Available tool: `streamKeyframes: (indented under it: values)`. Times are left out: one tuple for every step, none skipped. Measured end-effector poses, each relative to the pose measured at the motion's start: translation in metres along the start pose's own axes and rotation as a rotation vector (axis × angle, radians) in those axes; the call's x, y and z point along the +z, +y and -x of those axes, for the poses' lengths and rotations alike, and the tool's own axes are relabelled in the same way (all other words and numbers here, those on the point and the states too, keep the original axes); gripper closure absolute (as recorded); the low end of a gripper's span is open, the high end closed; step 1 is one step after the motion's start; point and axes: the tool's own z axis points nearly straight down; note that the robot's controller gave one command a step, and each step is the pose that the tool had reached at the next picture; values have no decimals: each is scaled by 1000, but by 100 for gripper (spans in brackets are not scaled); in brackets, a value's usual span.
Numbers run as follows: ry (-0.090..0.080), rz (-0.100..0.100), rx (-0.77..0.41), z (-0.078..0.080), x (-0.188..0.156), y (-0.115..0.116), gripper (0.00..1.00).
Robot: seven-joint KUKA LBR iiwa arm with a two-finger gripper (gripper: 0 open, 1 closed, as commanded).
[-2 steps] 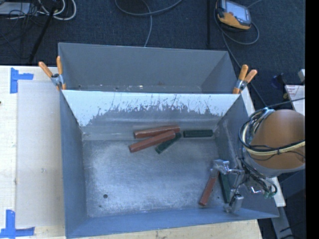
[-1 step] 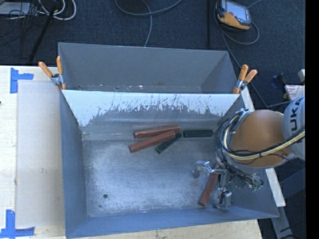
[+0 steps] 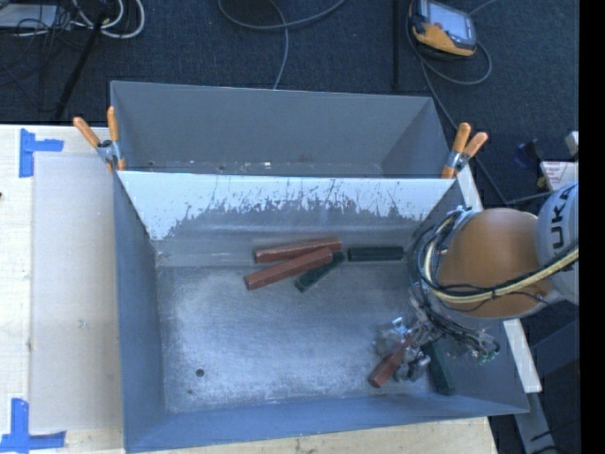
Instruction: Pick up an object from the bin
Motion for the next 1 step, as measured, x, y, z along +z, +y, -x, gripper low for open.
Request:
streamKeyframes:
  values:
    - [-5,-7,18,0,-148,-6,100]
